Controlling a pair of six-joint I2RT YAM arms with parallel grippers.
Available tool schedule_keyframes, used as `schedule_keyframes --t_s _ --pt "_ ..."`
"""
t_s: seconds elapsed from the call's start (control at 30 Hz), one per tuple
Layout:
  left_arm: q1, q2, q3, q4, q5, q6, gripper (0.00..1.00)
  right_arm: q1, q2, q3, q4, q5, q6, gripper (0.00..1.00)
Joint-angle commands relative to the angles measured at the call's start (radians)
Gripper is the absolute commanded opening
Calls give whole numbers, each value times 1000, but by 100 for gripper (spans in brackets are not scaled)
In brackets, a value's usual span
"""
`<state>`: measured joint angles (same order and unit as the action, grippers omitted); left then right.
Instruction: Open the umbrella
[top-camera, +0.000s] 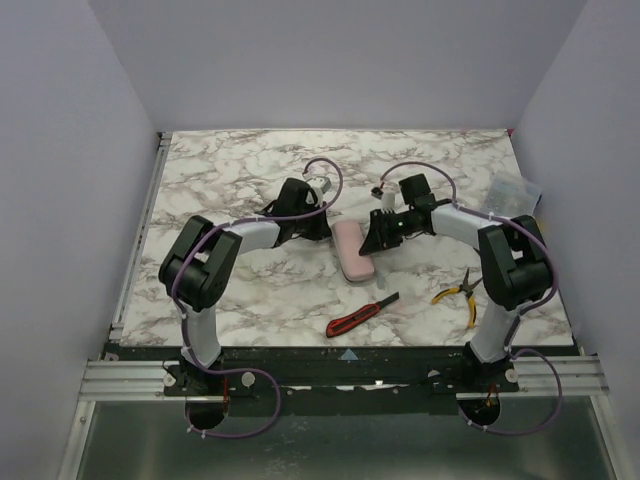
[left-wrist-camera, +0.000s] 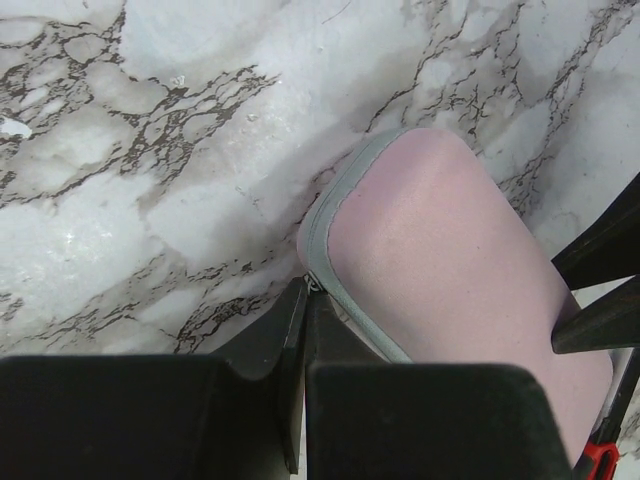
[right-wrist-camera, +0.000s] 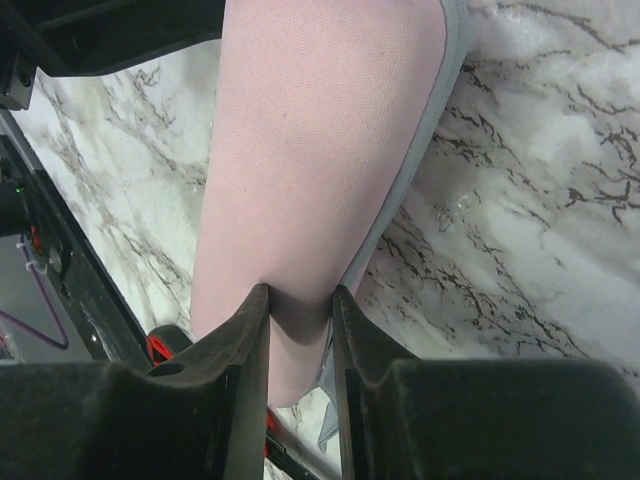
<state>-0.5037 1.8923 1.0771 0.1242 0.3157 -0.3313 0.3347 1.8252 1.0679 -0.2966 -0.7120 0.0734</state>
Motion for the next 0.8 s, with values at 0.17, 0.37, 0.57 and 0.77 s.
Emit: schedule_keyframes --t_s 0.17,0.37,0.57,0.77 --pt "35 -59 -77 86 35 -48 0 -12 149 223 -227 270 -151 63" --pt "-6 -112 -164 112 51 -70 0 -23 122 326 -270 282 -257 82" --pt "-53 -122 -186 83 100 -122 0 -23 24 270 -265 205 -337 86" --pt "-117 -156 -245 98 139 -161 2 -23 -25 261 -292 256 -288 86"
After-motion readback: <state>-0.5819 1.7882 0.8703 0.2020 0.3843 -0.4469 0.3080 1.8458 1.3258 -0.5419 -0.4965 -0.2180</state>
